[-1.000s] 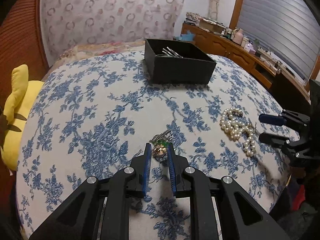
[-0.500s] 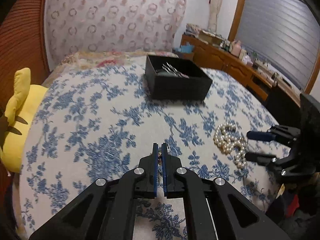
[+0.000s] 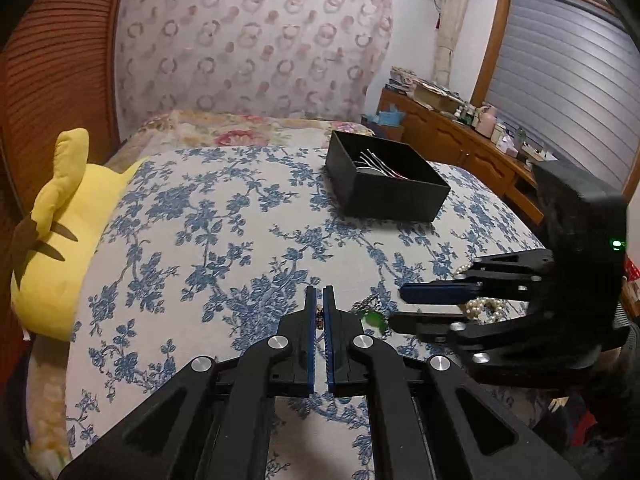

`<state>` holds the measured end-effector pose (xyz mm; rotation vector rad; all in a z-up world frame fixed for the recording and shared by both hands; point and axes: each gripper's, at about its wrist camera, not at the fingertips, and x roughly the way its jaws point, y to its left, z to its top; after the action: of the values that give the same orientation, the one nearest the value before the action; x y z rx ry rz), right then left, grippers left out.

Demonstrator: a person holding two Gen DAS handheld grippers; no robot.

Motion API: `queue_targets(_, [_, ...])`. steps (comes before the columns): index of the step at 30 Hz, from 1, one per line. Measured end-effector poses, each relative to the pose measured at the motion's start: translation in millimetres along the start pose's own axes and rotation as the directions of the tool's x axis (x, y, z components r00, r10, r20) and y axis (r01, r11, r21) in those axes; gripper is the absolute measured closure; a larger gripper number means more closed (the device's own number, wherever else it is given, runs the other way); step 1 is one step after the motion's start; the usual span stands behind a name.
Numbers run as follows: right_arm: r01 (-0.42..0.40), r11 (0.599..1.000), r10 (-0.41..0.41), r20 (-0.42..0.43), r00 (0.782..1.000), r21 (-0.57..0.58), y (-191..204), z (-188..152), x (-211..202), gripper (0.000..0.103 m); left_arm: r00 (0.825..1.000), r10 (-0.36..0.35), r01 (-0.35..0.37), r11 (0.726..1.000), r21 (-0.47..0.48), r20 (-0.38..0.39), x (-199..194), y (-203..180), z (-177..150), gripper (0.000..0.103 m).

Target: Organize jewelry

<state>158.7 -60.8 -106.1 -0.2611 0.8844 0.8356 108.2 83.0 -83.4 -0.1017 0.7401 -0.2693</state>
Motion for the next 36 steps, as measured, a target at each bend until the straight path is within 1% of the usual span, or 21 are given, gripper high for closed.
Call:
queue_targets(3, [0.042,0.999,-0.043,-0.029,0.999,-0.014,4.1,2.9,10.6,0.075,1.000,0.000,0.000,1.000,-0.007,0.000,0.4,3.4,-2.1,0.100])
queue_targets(5, [0.074,0.996,-0.076,-0.031,0.997,-0.041,7.0,3.4,14.4,0.080,1.000,-0.001,0.001,1.000,-0.007,0.001,0.6,4.5,-2.9,0.100])
queue_targets(6, [0.092,0.995,-0.094,-0.032,0.995,-0.049,7.5,3.4,14.6,0.086,1.000,-0.001,0.001,1.000,-0.008,0.002,0.5,4.6,-3.1,0.100])
queue_targets(7, [0.096,0.994,-0.098,-0.031,0.995,-0.055,6.8,2.8,14.2,0.092,1.000,-0.001,0.001,1.000,-0.008,0.001,0.6,4.6,-3.2,0.100])
queue_targets(9, [0.086,0.994,-0.088,-0.029,0.996,-0.060,2.1,1.6,13.3,0.094,1.000,-0.001,0.001,1.000,-0.008,0.001,1.1,5.0,-3.0,0.100])
queue_targets(11, [0.099,0.994,-0.100,-0.022,0.995,-0.052,-3.8,-0.4,9.3,0.096,1.000,-0.003,0.003,1.000,-0.006,0.001,2.2,3.9,-1.8,0.100])
queue_targets(15, [0.100,0.994,-0.099,0.017,0.995,-0.036,-15.3,0.0,-9.8,0.096,1.000,-0.015,0.015,1.000,0.009,0.012,4.8,-4.6,7.0,0.100])
queue_targets(20, [0.120,0.992,-0.118,0.081,0.990,-0.027,-29.5,10.2,-40.9,0.096,0.999,-0.032,0.031,0.999,0.038,0.032,12.2,-19.1,28.3,0.100])
queue_targets(24, [0.153,0.988,-0.148,0.134,0.980,-0.025,-45.0,24.7,-66.1,0.096,0.998,-0.041,0.038,0.997,0.063,0.053,17.9,-31.2,47.3,0.100])
queue_targets(30, [0.211,0.977,-0.205,0.198,0.958,-0.009,-74.3,48.4,-95.8,0.096,0.996,-0.040,0.033,0.994,0.100,0.075,28.1,-49.7,70.4,0.100])
queue_targets(33, [0.237,0.971,-0.234,0.213,0.949,0.009,-92.6,61.3,-101.0,0.096,0.996,-0.043,0.034,0.994,0.105,0.080,33.0,-55.3,77.1,0.100])
queue_targets(36, [0.241,0.970,-0.242,0.219,0.945,0.035,-110.1,70.8,-99.7,0.096,0.996,-0.046,0.038,0.994,0.106,0.077,40.5,-58.1,83.4,0.100])
